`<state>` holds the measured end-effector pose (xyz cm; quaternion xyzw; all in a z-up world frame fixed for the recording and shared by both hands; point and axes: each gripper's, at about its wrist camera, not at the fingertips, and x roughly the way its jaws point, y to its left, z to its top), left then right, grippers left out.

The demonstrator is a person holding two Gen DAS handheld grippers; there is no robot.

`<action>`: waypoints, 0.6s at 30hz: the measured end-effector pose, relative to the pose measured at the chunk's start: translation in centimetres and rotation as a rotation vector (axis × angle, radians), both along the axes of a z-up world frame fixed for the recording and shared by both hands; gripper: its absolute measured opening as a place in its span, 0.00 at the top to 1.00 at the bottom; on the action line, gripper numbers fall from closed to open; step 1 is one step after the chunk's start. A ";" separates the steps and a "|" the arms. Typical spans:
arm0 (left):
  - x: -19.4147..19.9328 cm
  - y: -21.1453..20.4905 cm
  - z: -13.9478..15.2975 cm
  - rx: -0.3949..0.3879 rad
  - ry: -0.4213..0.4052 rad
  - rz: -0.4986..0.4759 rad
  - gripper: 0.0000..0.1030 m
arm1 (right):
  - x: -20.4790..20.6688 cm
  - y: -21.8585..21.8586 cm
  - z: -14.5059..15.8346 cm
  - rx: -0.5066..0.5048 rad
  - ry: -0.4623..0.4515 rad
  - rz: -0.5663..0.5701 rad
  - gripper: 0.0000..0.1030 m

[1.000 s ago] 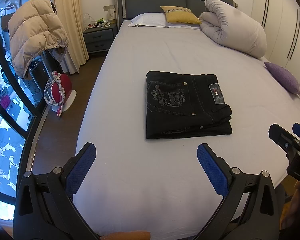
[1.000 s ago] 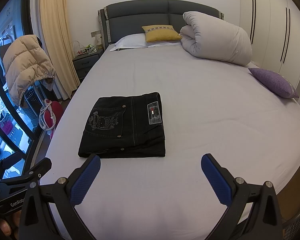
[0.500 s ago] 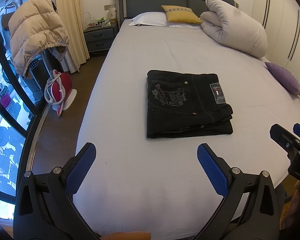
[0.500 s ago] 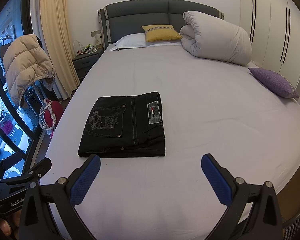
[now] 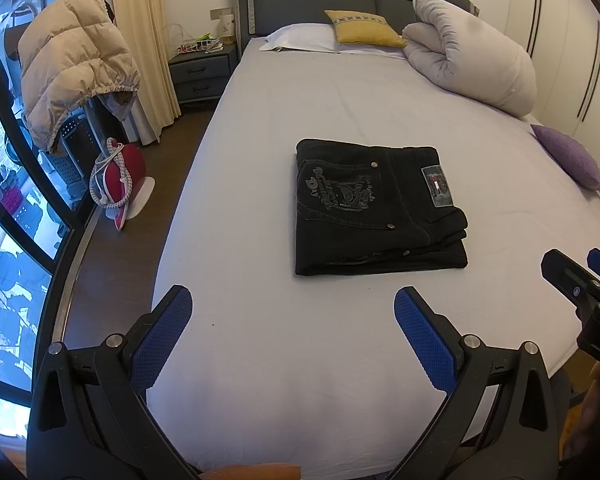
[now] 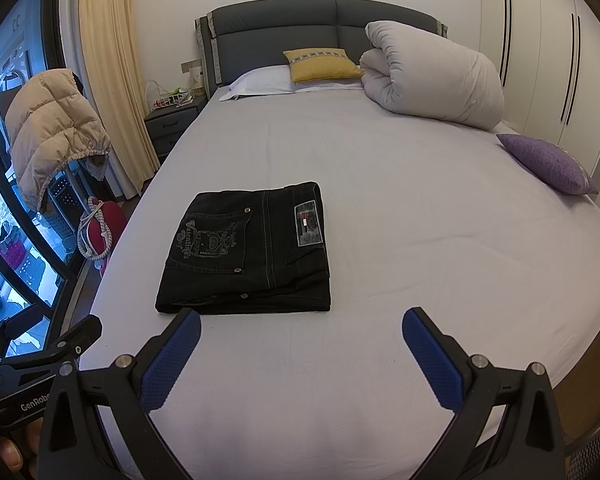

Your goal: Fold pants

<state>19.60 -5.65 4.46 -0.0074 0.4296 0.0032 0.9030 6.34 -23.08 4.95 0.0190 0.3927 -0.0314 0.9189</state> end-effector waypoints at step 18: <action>0.2 0.2 -0.5 0.018 0.005 0.019 0.00 | -0.5 0.0 -0.6 0.001 0.006 -0.001 0.00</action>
